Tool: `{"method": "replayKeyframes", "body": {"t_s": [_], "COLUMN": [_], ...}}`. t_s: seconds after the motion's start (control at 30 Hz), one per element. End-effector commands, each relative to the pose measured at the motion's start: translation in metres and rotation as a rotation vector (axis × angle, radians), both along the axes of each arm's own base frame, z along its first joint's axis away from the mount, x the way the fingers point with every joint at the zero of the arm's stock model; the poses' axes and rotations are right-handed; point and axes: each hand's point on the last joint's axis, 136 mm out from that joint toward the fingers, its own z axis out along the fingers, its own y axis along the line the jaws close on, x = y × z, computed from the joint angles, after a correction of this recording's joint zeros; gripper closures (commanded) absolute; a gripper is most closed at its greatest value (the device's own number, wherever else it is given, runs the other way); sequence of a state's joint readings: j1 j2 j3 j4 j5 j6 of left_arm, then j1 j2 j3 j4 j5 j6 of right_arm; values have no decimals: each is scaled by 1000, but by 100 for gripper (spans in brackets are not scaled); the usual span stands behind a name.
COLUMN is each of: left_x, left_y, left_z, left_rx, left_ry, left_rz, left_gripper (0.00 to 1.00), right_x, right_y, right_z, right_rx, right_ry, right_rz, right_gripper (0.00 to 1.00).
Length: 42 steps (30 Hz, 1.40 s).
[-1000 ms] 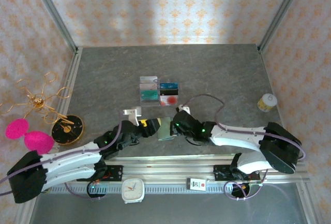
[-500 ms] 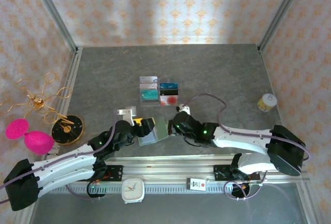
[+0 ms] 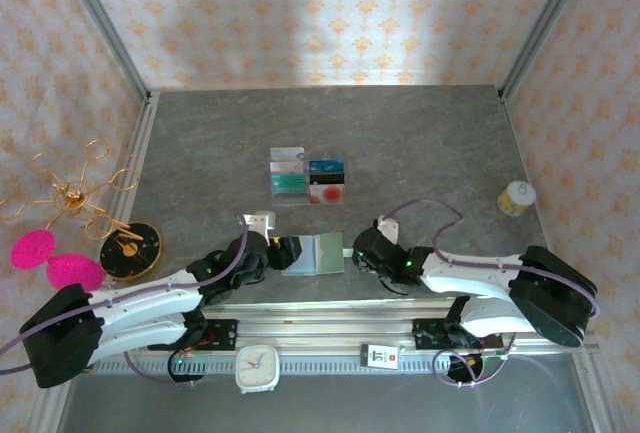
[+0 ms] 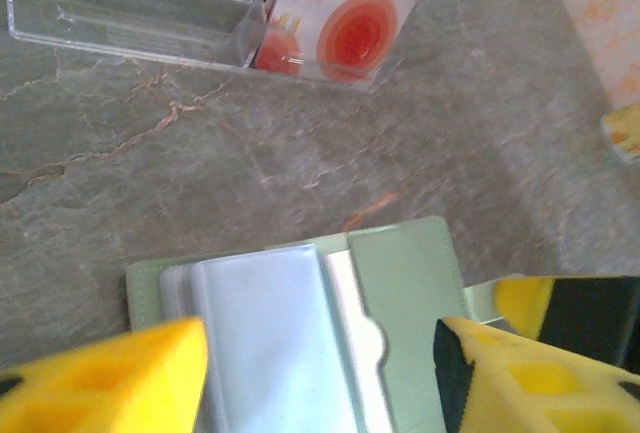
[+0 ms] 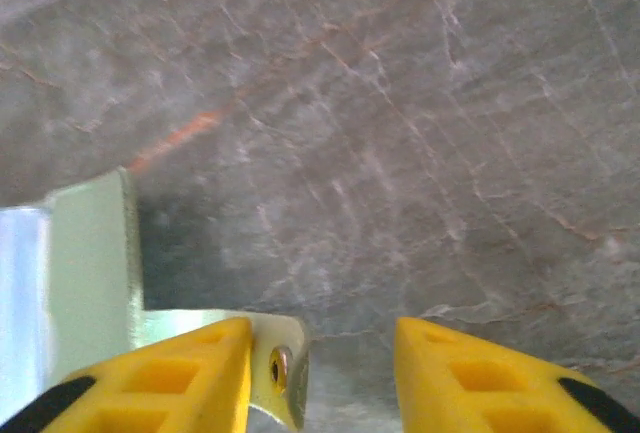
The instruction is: Take the credit cards out of the card holder
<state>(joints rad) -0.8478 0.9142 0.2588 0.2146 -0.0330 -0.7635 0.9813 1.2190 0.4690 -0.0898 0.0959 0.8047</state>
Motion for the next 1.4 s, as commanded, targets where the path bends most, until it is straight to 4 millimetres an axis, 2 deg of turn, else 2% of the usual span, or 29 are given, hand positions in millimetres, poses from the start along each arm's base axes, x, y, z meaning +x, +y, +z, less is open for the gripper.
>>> {"method": "replayKeyframes", "body": {"t_s": [0.0,0.1,0.13,0.17,0.3,0.4,0.43,0.53,0.63,0.73,0.83,0.87,0.97,1.13,1.27,1.37], "left_x": [5,5,5,5,6,5,5,4,2,2,-1,-3,-7,-8,-9,-11], "left_y": [16,23,25,27,35,37,35,26,4,-27,-58,-68,-88,-103,-106,-108], "left_z": [7,9,9,10,12,12,11,7,-3,-4,-3,-3,-18,-52,-78,-86], "left_rx": [19,21,20,19,27,12,5,-24,-54,-92,-54,-36,-5,65,126,140], "left_ry": [-34,-43,-46,-50,-56,-60,-59,-49,-9,23,25,23,66,146,203,231], "left_rz": [61,83,90,96,123,120,115,73,-14,-111,-189,-216,-270,-307,-322,-332], "left_gripper": [34,31,29,28,25,24,27,42,58,64,71,74,84,91,96,96], "right_x": [10,5,3,1,-5,-2,-1,4,11,15,14,13,8,1,-2,-2], "right_y": [17,34,42,49,85,95,96,89,71,46,22,15,0,-9,-7,-5], "right_z": [50,74,77,79,75,82,84,88,81,71,66,71,70,62,59,60], "right_rx": [48,48,37,21,-66,-73,-69,-93,-104,-81,-49,-19,12,43,63,64], "right_ry": [-114,-166,-166,-170,-181,-211,-219,-233,-198,-176,-170,-184,-188,-178,-169,-169], "right_rz": [85,169,197,216,289,283,280,251,176,97,34,17,-9,-18,-7,2], "right_gripper": [49,44,37,36,35,35,35,35,40,50,60,62,67,71,72,72]}}
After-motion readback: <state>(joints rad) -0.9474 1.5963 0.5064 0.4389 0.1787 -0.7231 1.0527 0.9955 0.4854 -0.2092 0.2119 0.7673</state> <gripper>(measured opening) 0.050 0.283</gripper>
